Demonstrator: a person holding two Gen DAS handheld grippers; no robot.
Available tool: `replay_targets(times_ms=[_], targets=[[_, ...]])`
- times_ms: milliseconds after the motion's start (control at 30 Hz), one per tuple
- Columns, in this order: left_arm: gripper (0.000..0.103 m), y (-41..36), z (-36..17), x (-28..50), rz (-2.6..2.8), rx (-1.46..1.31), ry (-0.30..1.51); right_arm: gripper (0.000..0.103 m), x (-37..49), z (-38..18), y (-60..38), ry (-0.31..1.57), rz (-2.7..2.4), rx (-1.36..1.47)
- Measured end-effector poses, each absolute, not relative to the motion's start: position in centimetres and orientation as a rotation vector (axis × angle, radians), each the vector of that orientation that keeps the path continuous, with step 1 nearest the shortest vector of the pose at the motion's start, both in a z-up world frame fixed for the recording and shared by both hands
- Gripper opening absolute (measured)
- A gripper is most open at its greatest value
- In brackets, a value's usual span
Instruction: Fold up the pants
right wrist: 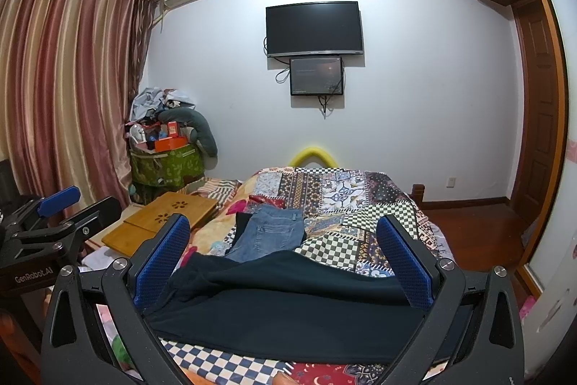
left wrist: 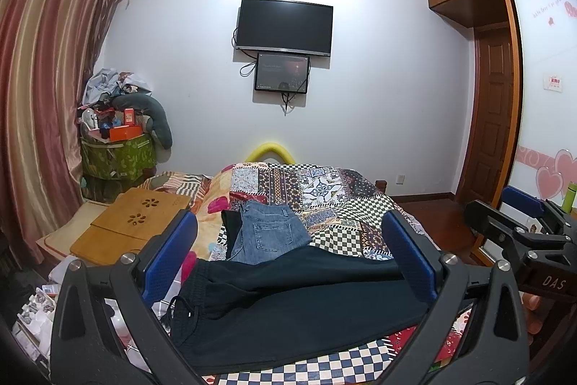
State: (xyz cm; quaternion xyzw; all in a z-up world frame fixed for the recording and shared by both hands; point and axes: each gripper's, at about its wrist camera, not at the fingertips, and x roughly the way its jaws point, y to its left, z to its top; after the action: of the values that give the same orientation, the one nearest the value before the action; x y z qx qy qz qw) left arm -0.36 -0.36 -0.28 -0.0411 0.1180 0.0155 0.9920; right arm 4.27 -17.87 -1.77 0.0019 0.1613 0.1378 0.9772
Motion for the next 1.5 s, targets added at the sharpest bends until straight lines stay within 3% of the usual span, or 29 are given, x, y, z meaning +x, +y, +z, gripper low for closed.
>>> replay_targets(times_ms=[1500], targets=[[0.103, -0.06, -0.59, 0.06, 0.037, -0.092, 0.238, 0.103, 3.94, -1.34, -17.72, 0.33, 0.27, 0.002]])
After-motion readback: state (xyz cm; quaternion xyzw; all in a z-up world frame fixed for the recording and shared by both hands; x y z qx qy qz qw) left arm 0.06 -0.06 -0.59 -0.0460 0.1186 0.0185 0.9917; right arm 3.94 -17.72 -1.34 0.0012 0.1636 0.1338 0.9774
